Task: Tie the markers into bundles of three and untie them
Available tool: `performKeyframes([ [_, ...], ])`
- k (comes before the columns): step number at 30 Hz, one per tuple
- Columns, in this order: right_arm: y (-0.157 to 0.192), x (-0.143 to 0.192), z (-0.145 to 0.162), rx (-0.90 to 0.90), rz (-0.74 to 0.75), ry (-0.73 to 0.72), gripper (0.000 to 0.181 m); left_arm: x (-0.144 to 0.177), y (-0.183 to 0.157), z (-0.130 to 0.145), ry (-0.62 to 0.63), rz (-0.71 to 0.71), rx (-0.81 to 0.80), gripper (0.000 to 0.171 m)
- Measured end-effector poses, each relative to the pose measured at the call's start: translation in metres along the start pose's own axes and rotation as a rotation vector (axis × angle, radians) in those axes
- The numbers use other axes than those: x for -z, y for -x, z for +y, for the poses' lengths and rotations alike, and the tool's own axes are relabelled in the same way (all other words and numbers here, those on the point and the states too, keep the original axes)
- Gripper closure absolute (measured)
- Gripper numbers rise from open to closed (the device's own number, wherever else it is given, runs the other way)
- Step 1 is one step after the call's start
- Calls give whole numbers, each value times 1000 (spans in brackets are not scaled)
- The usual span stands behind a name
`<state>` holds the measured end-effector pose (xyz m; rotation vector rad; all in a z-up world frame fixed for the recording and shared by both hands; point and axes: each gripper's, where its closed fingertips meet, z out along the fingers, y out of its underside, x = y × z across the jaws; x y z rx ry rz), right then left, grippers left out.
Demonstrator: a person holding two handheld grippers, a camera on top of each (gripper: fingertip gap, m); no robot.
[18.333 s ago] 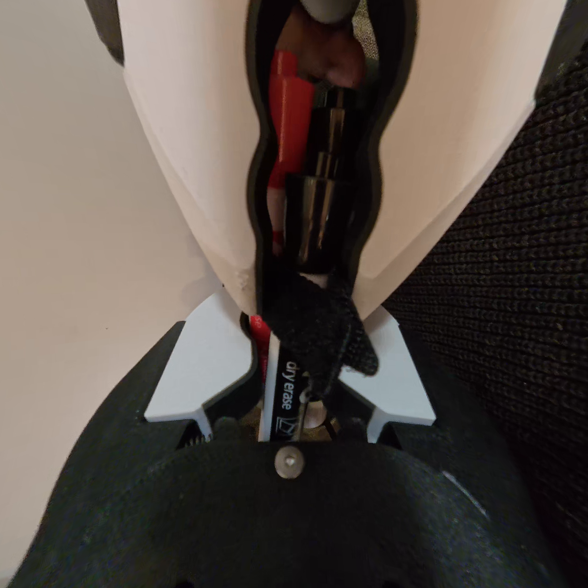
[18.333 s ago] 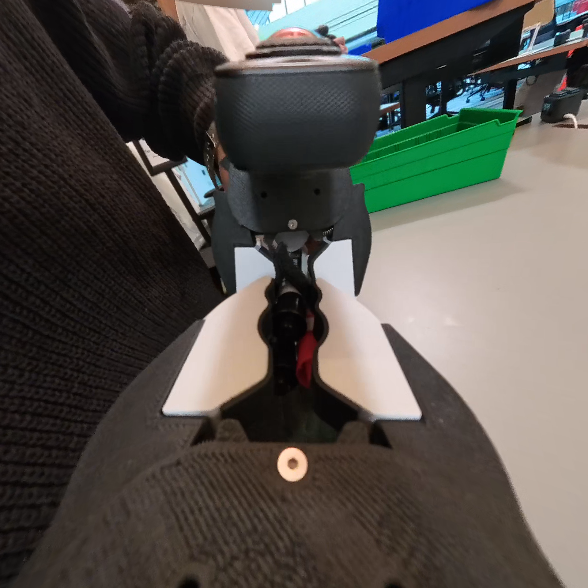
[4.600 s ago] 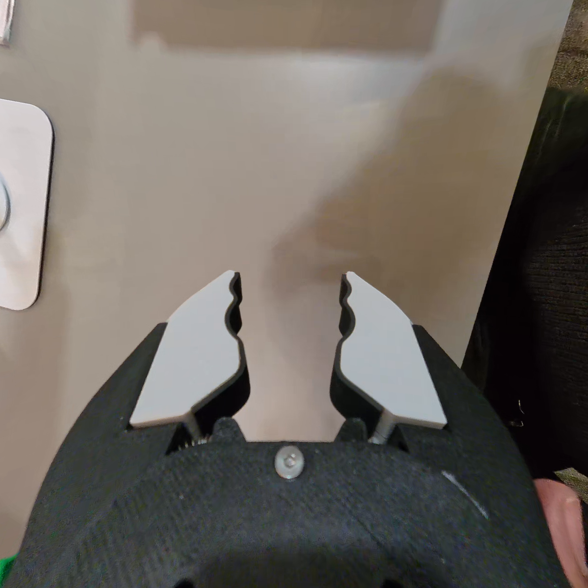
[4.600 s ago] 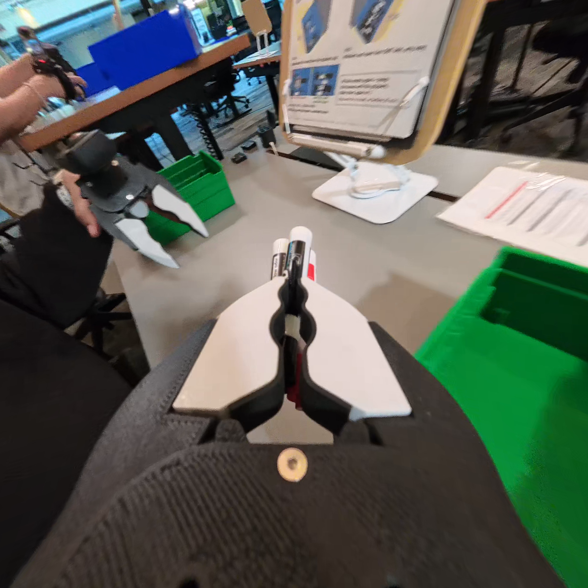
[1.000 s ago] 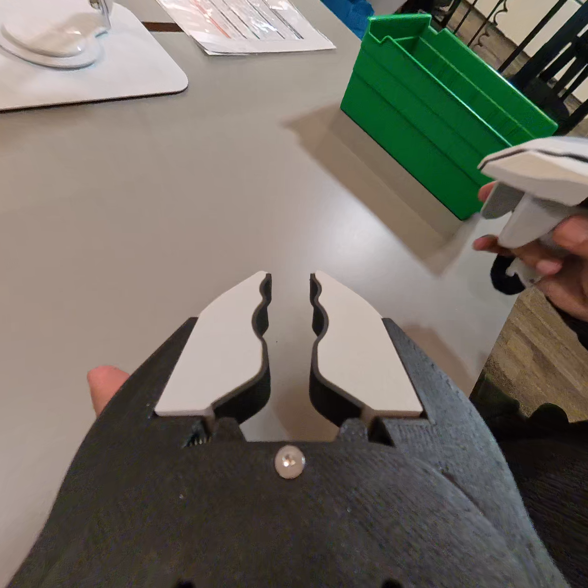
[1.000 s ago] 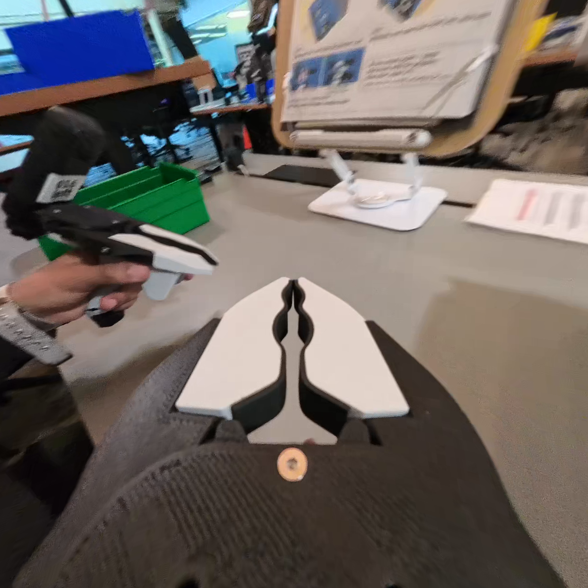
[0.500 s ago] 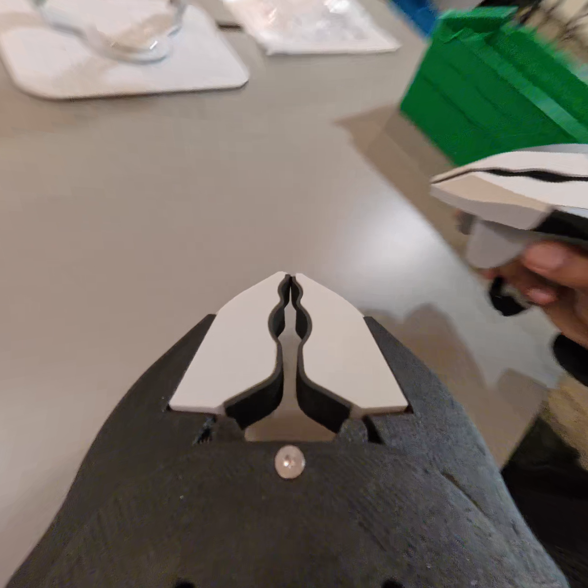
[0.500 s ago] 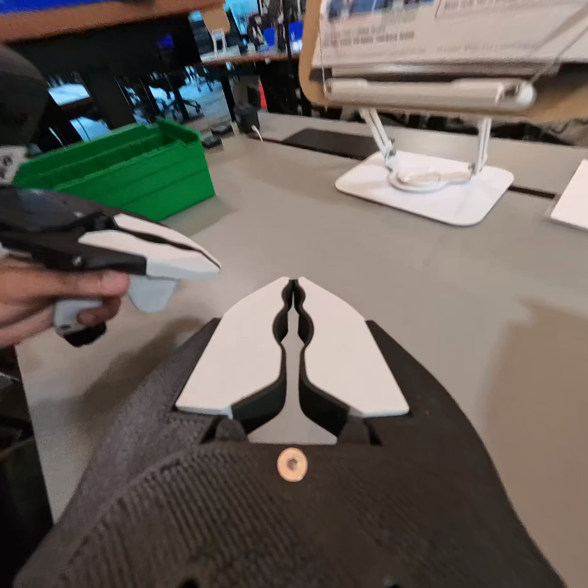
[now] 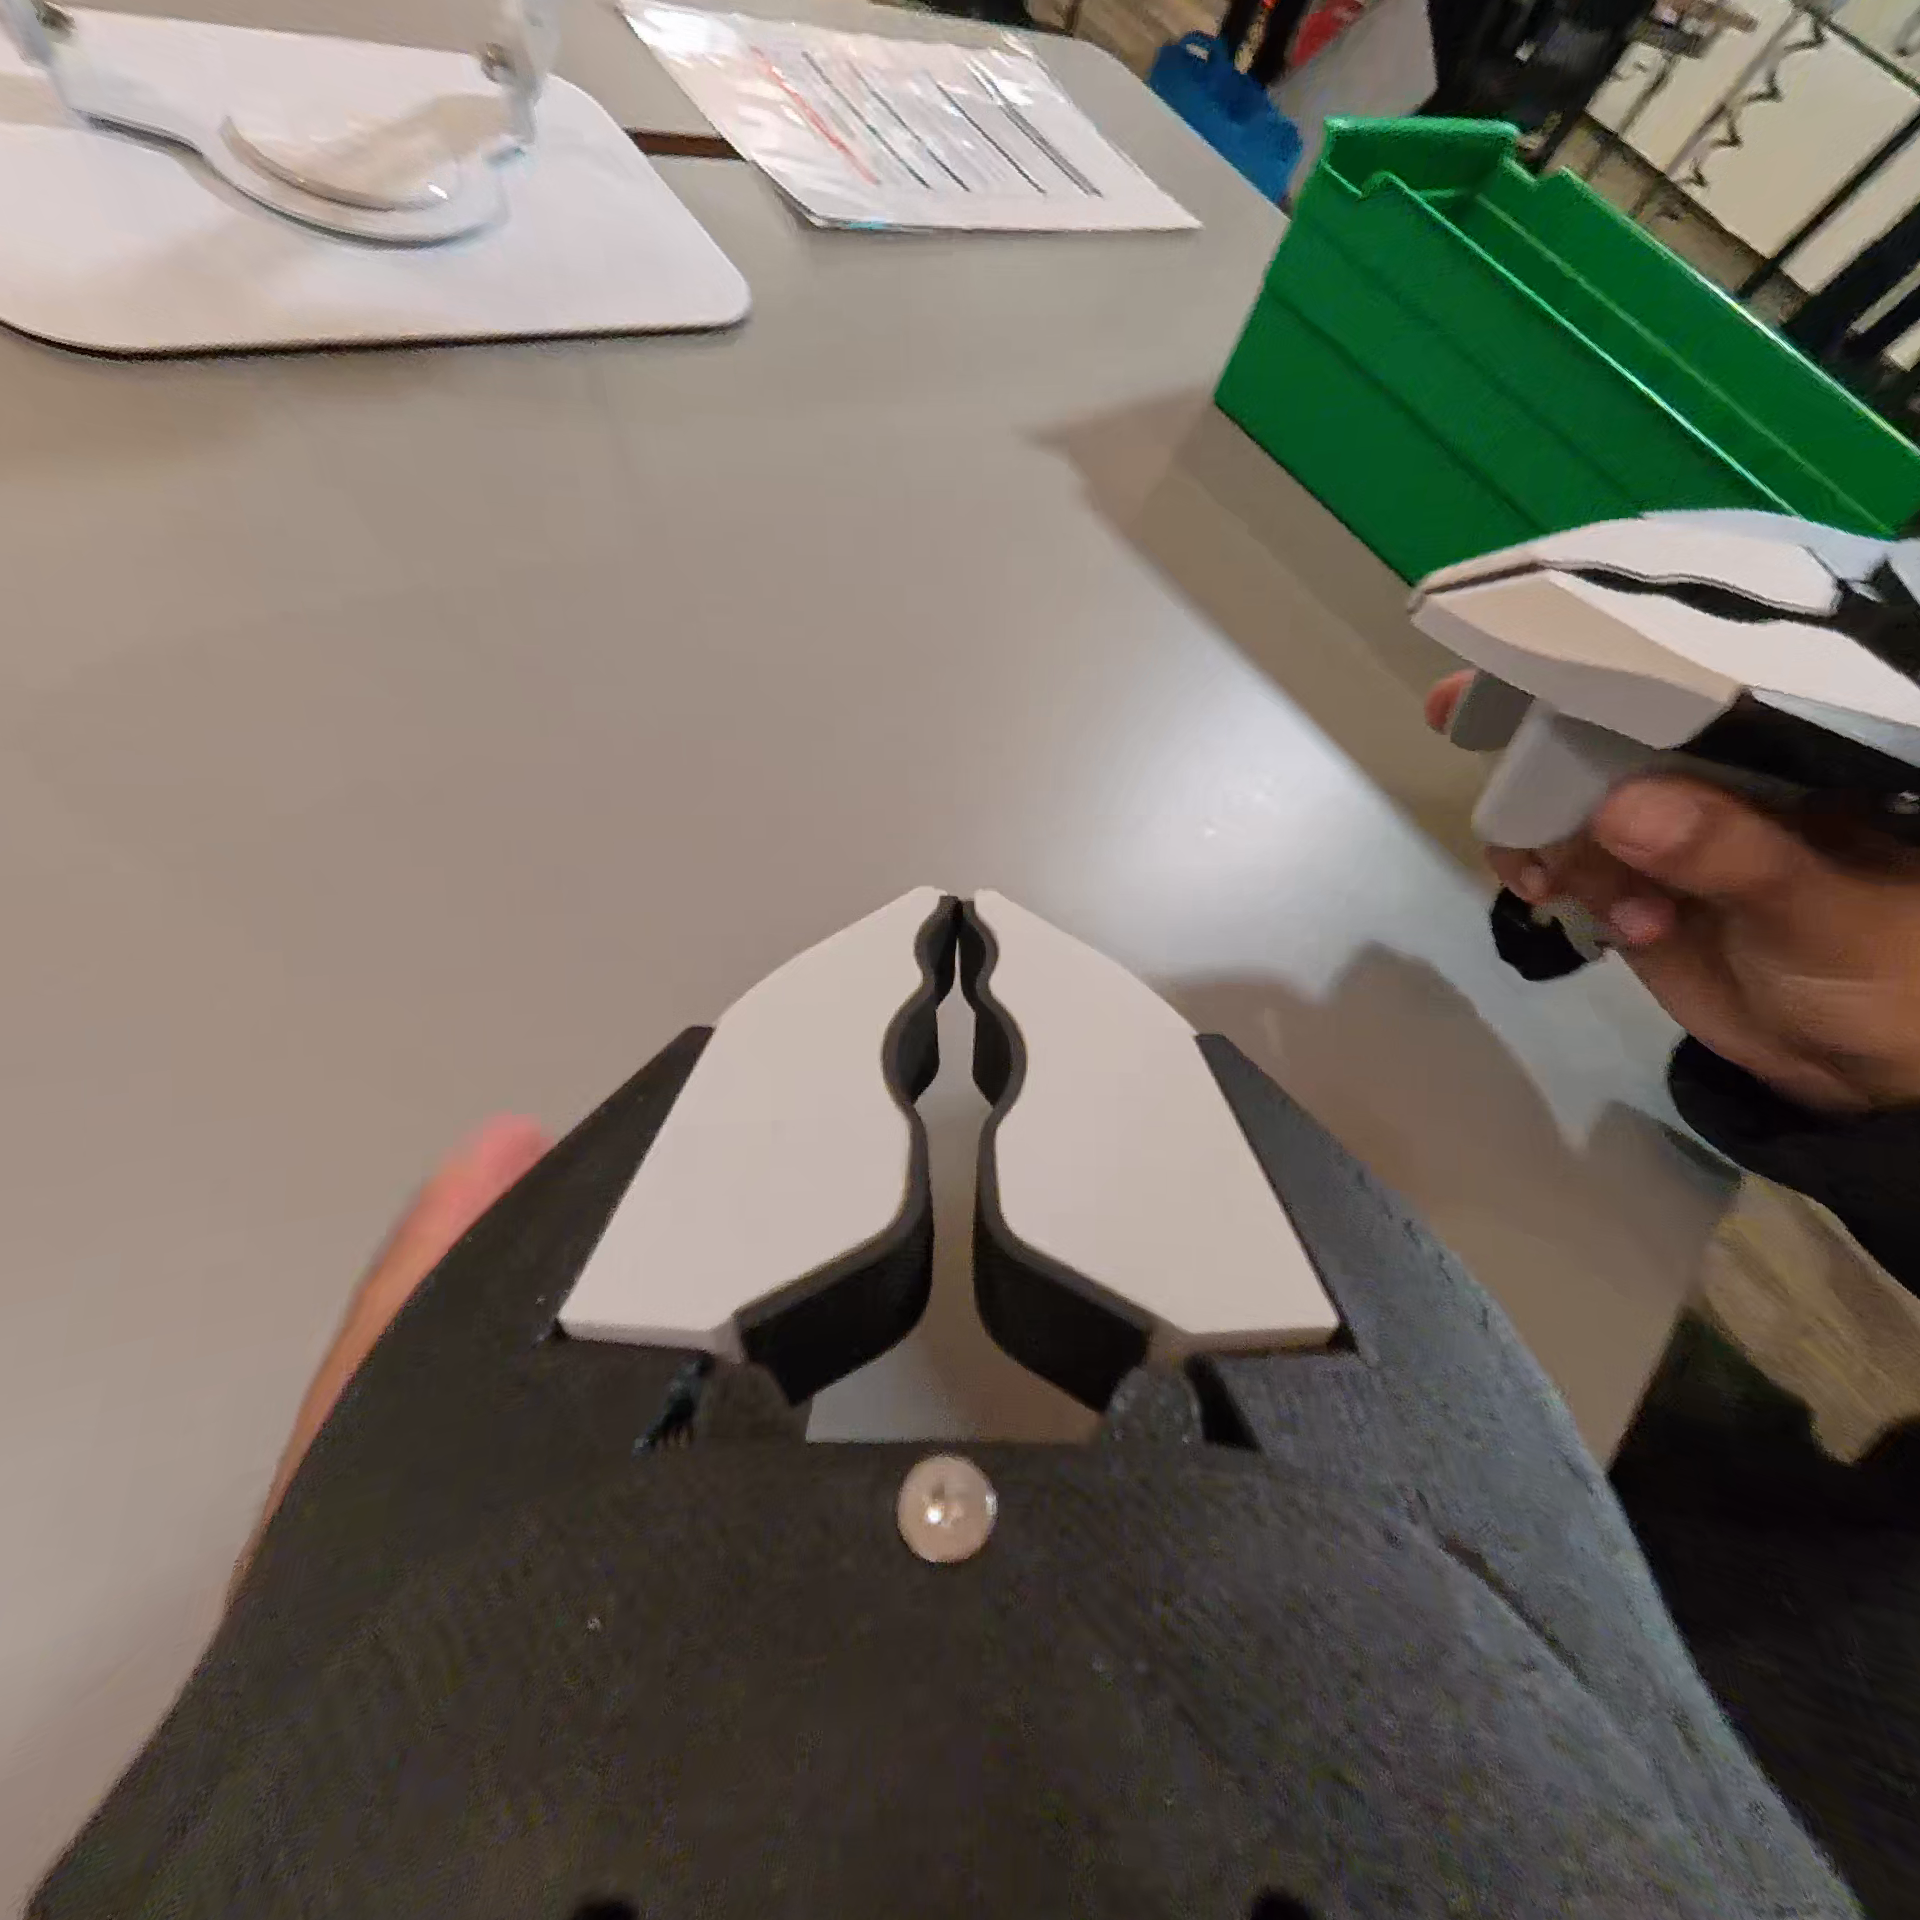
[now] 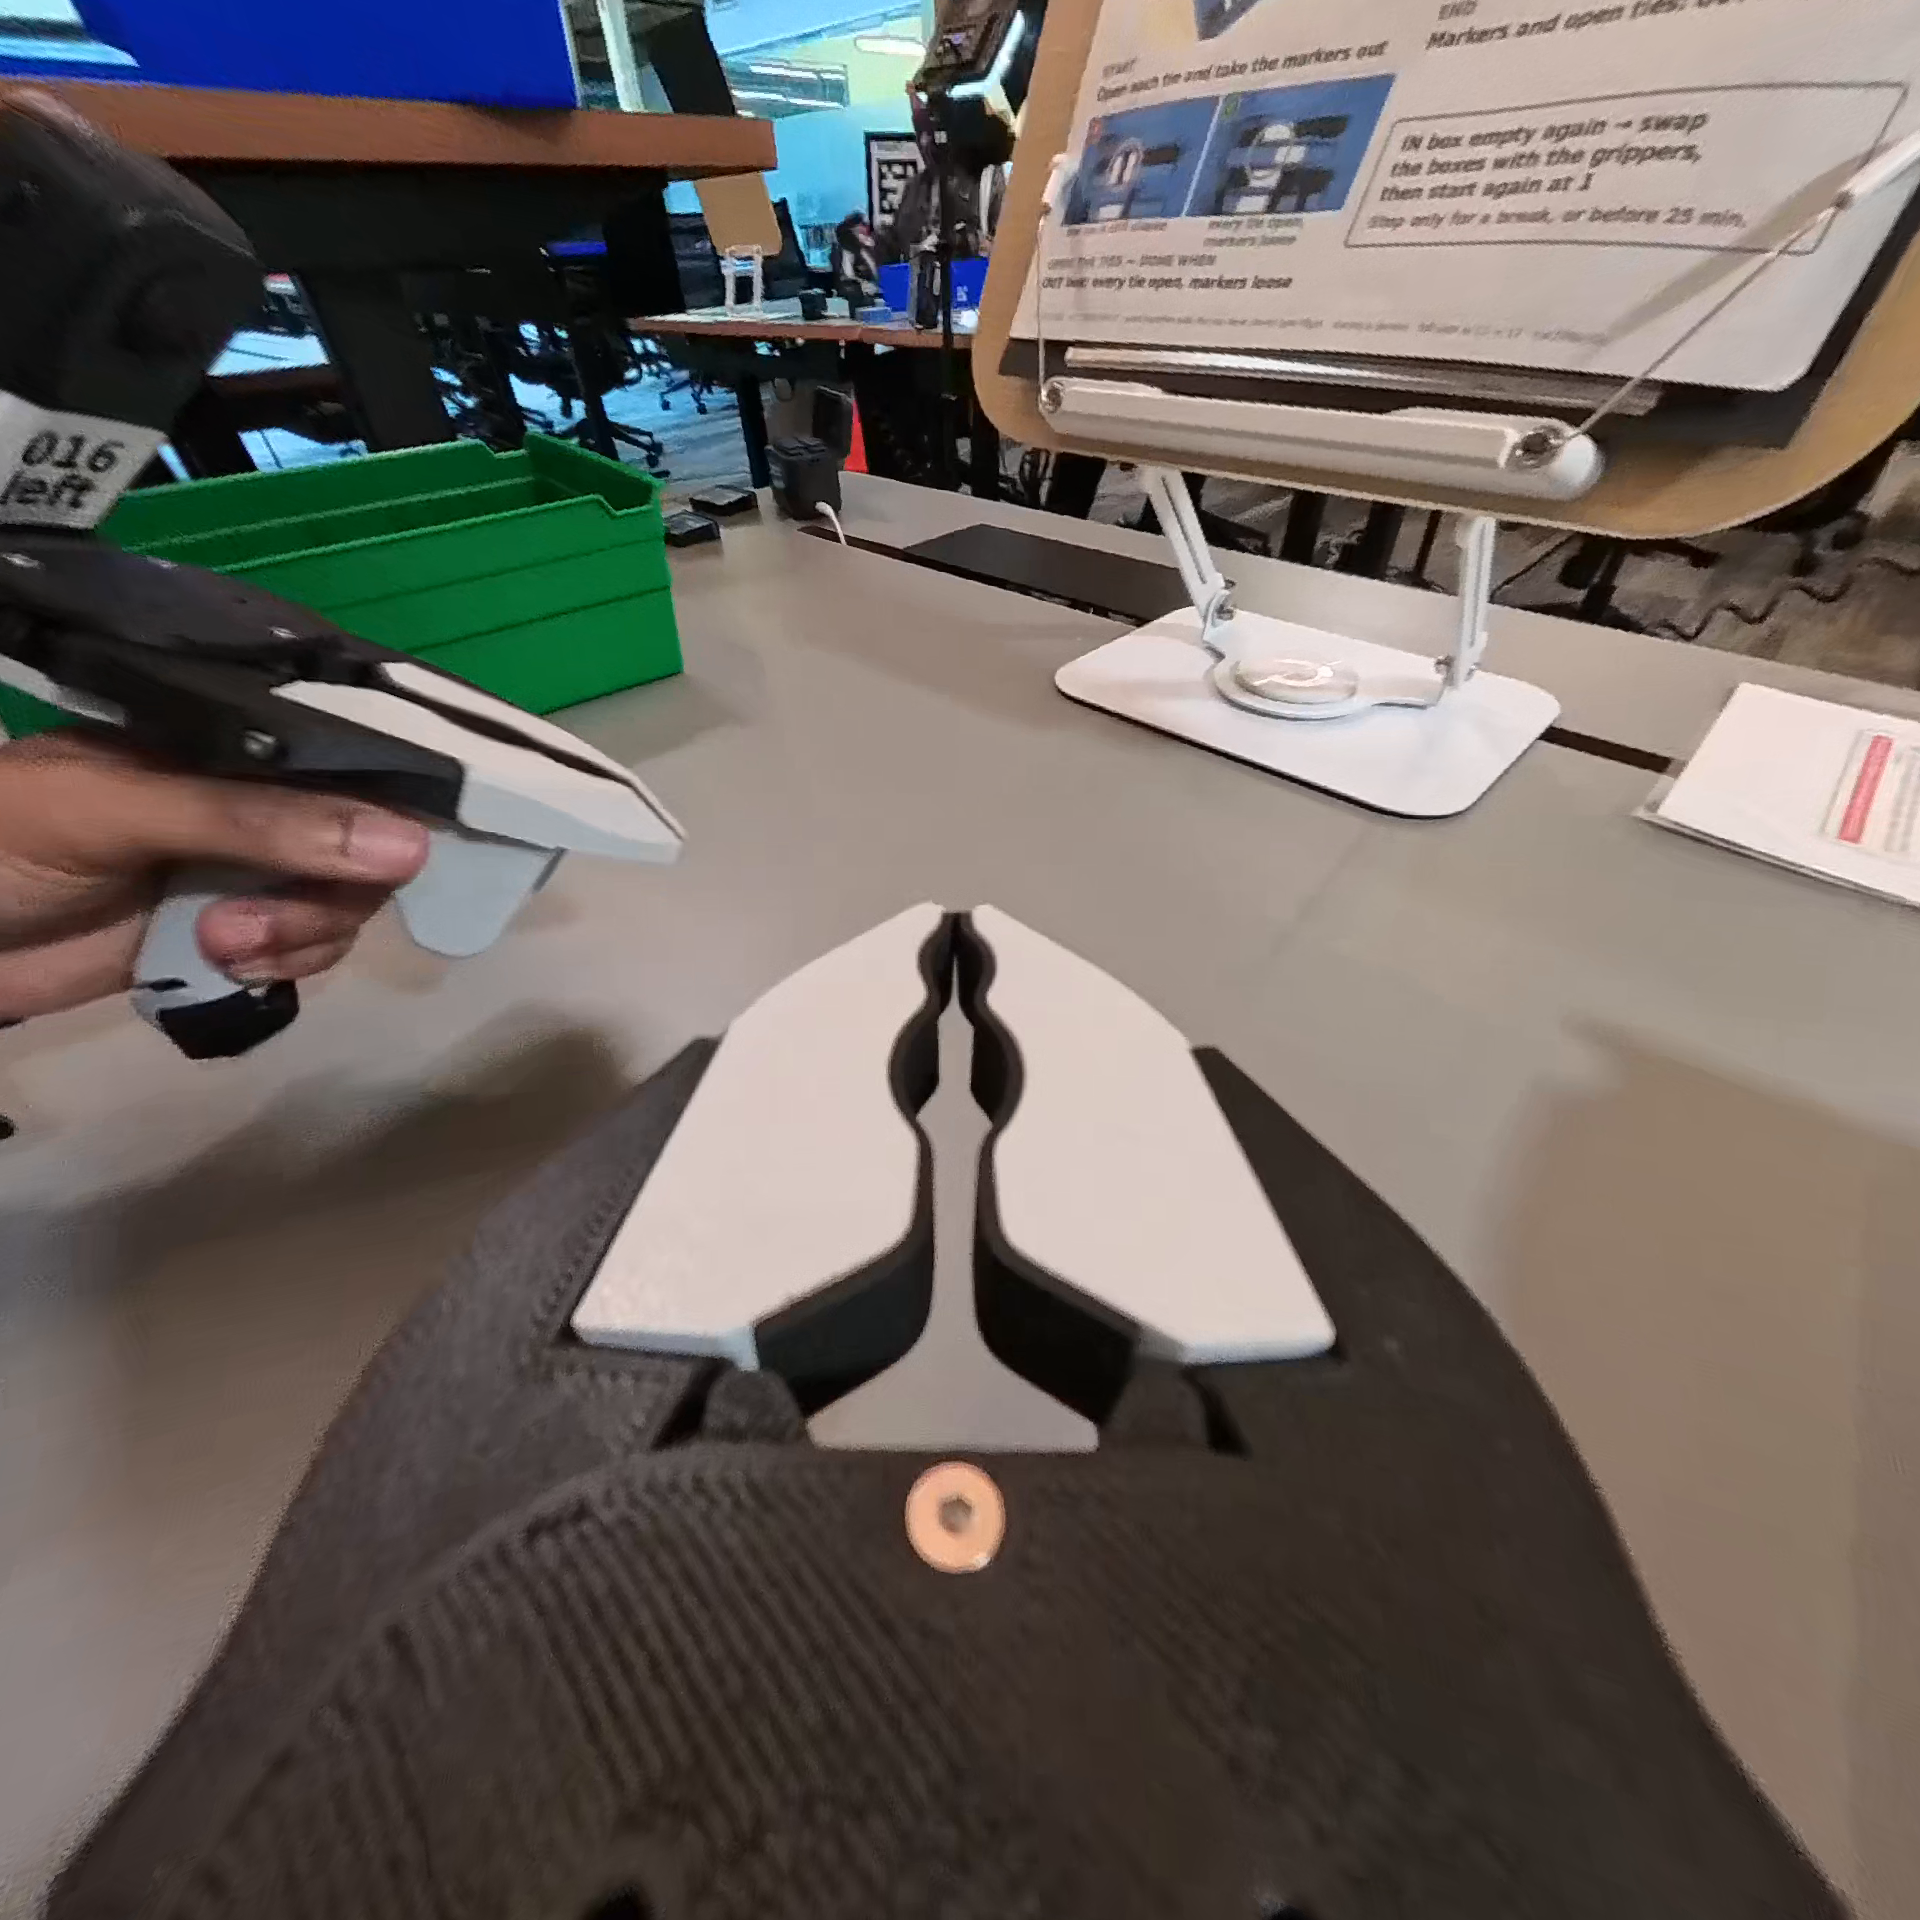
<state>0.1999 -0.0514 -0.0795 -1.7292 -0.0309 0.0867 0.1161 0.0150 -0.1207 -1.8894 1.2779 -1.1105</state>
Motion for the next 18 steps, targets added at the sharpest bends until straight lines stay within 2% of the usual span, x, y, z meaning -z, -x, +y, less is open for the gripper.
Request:
performKeyframes([
  [2, -1, -1, 4, -63, -15, 18, 181, 1, -5, 1, 15, 36, -7, 169],
  [6, -17, -4, 11, -162, 51, 20, 181, 0, 0, 0, -6, -22, -57, 170],
  [9, -24, -5, 13, -7, 127, 9, 181, 0, 16, -8, -75, -169, -190, 170],
  [12, -18, -7, 5, 94, 141, -40, 181, 1, 34, -8, -55, -311, -305, 170],
  [15, -19, -4, -2, 22, 170, -93, 181, -3, 36, 2, 9, -292, -248, 170],
  [18, -27, -1, 2, 35, 225, -34, 181, -3, 28, 3, 6, -215, -174, 170],
])
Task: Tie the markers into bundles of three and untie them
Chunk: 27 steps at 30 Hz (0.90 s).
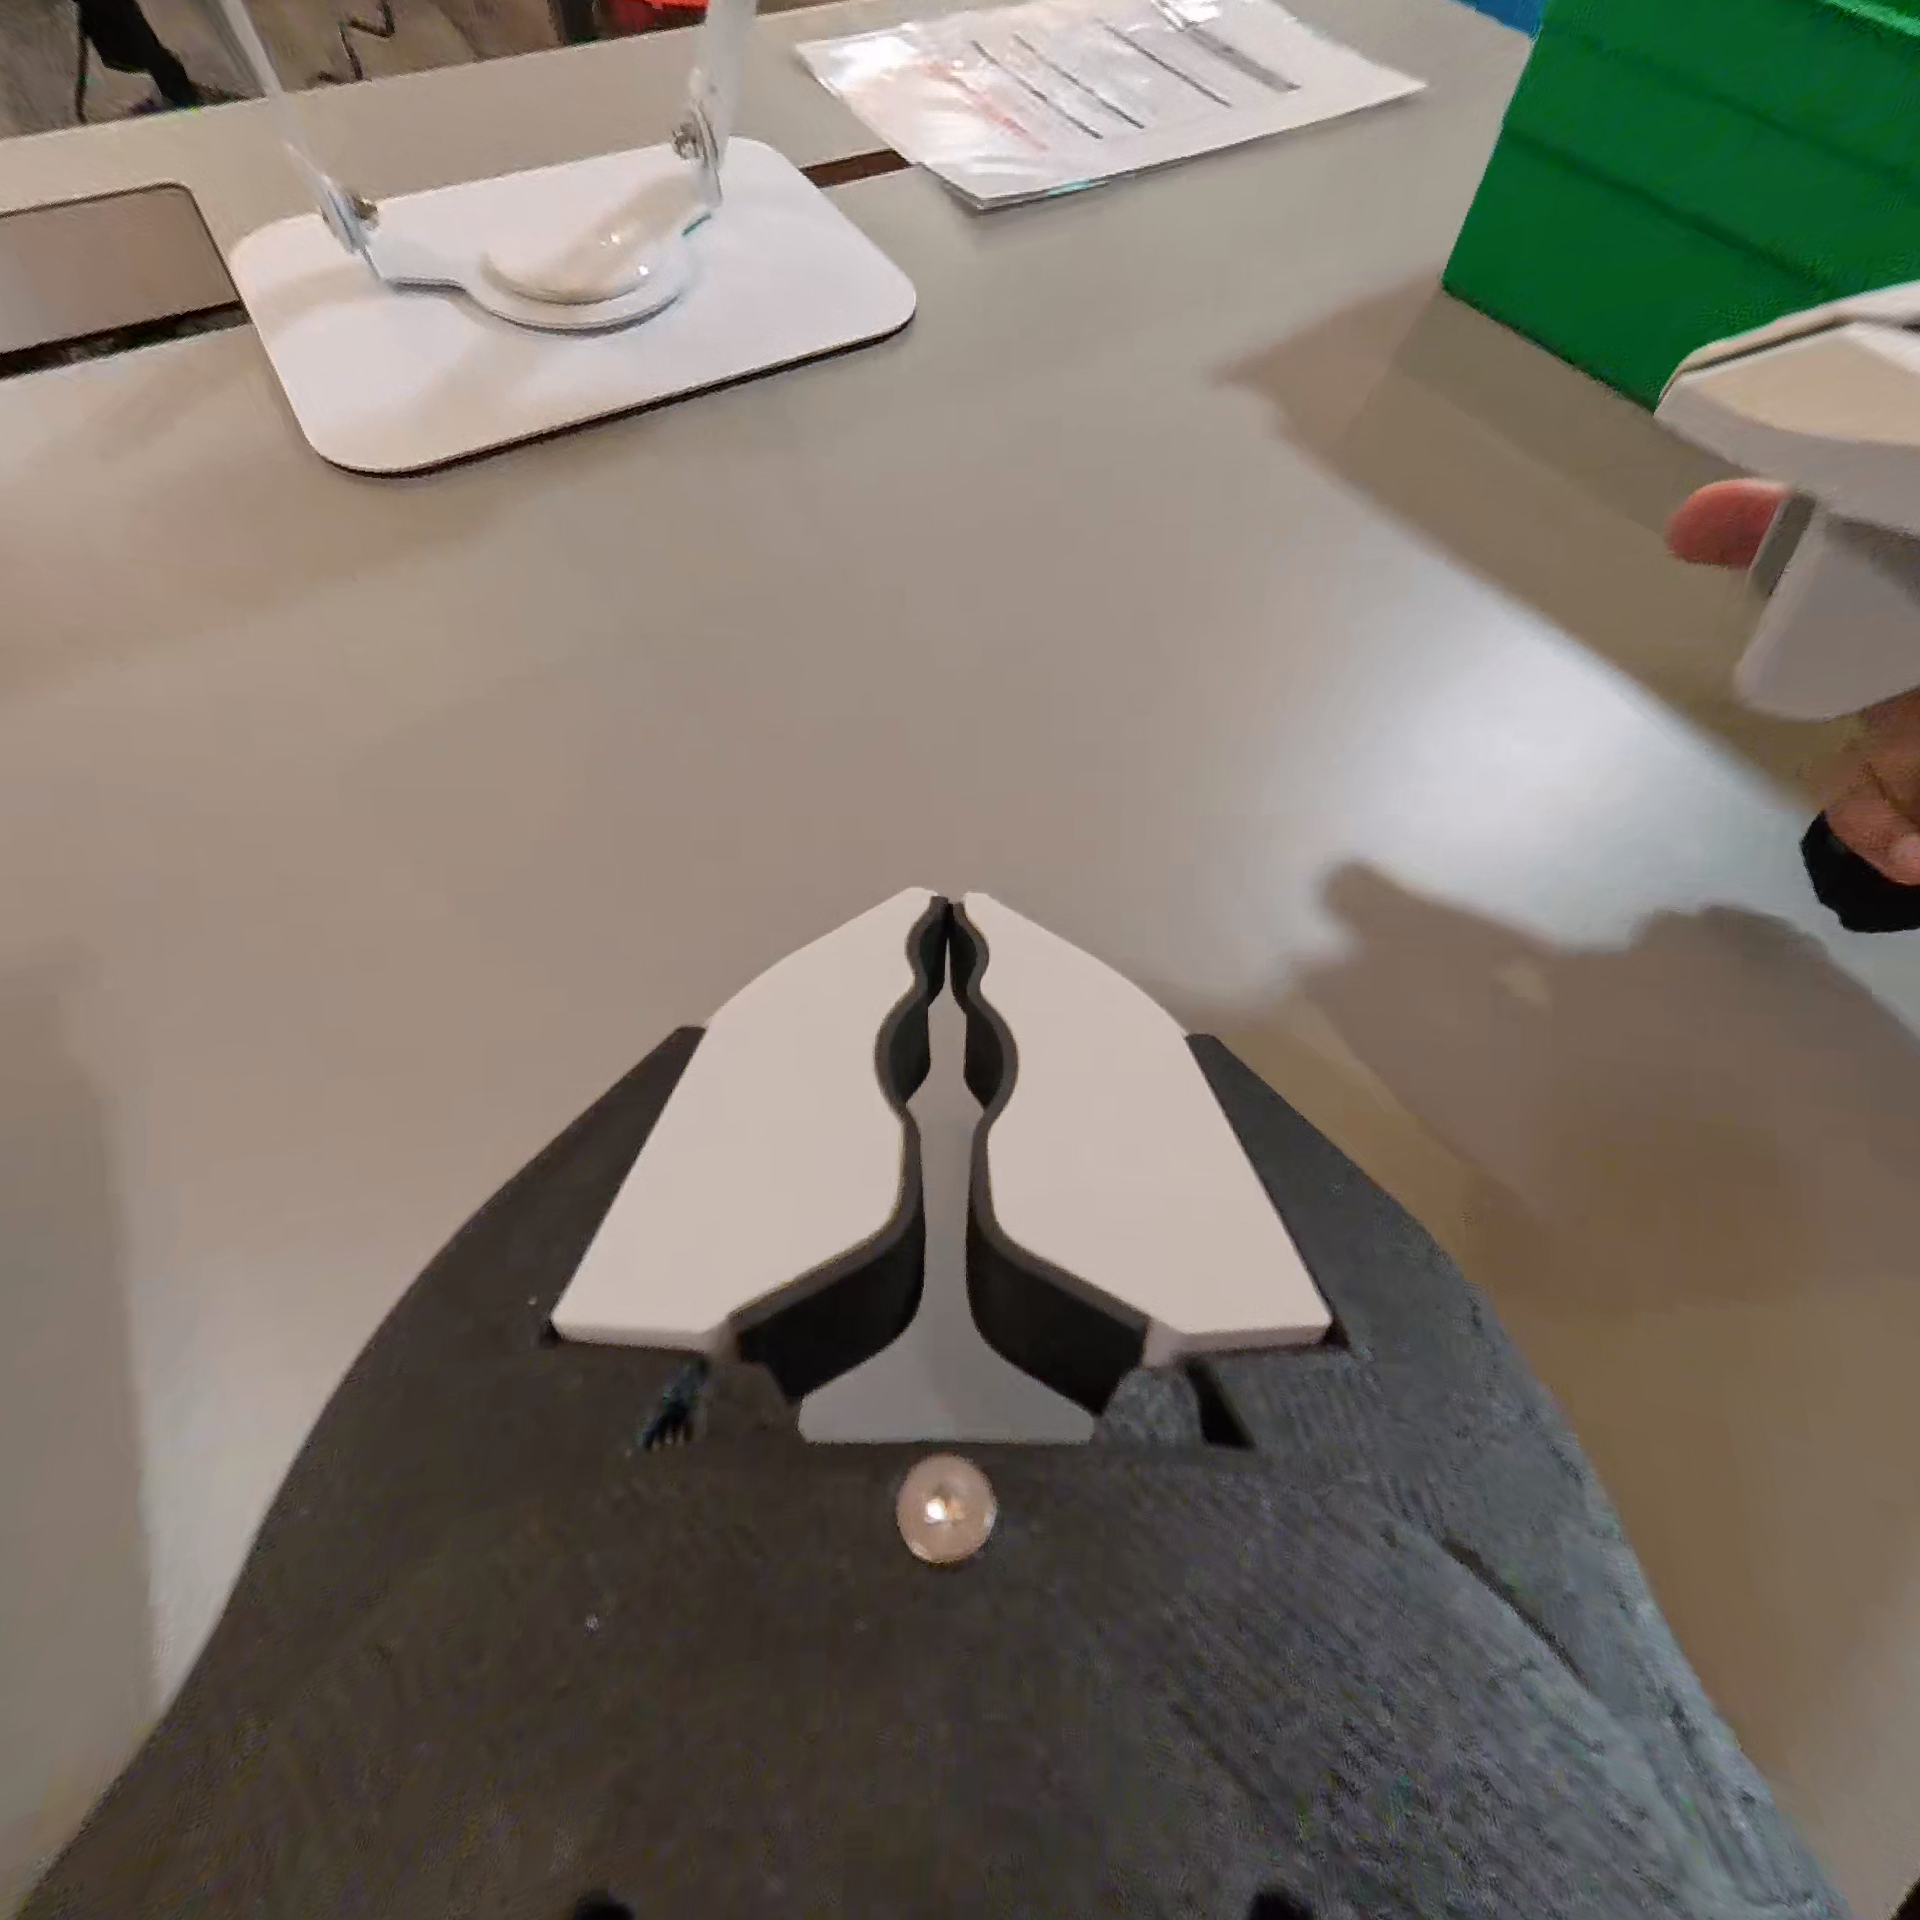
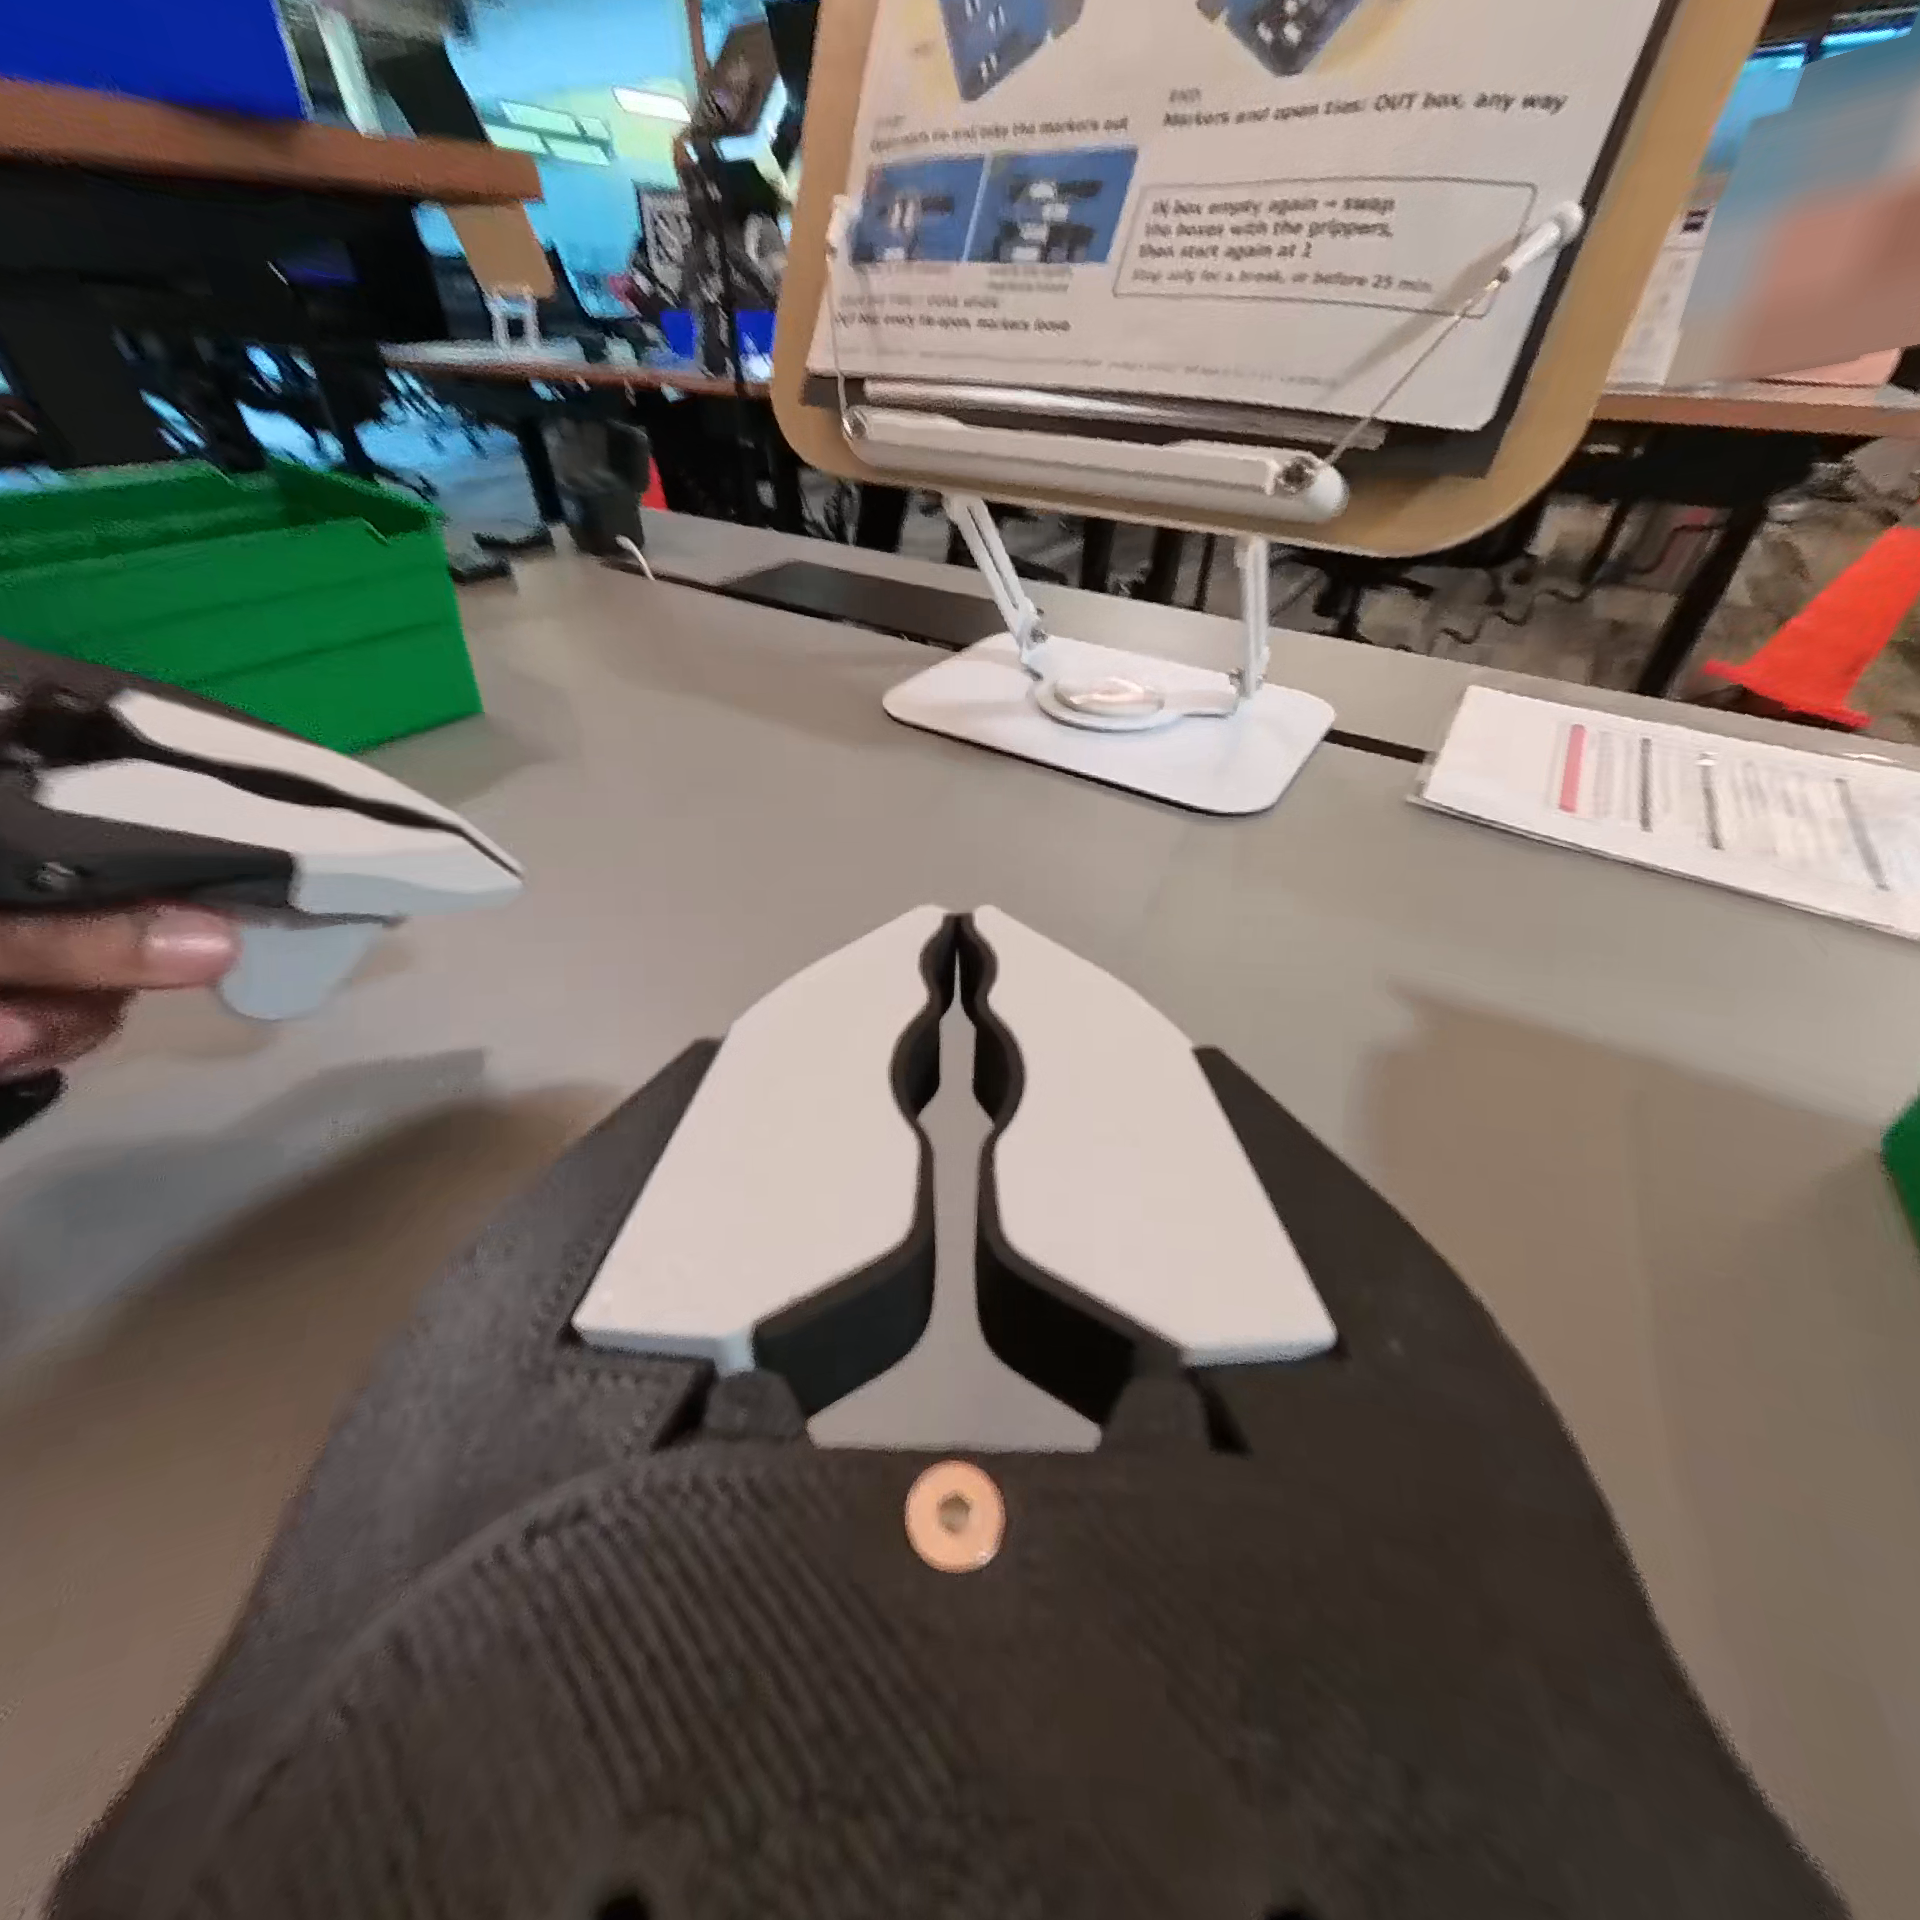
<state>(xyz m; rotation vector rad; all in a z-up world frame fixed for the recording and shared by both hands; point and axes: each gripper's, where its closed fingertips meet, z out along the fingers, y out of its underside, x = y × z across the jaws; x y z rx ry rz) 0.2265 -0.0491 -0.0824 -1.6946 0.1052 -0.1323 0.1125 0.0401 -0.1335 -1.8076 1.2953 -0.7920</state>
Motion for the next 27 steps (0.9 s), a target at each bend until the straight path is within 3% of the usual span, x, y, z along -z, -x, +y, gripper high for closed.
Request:
performKeyframes([
  [8, -13, 0, 2, 98, 122, -31, 181, -4, 0, 2, 1, -25, -41, 170],
  [13, -9, 1, 0, 52, 105, -52, 181, -1, -8, -3, -56, 52, 79, 171],
  [19, -10, -5, 11, -73, 133, 35, 181, -2, -8, 2, -30, 51, 75, 171],
  [22, 8, -9, 28, -132, 31, 163, 181, -4, -17, 4, -28, 91, 124, 170],
  [27, 28, -9, 33, -119, -65, 208, 181, -7, -23, 6, -11, 93, 45, 146],
])
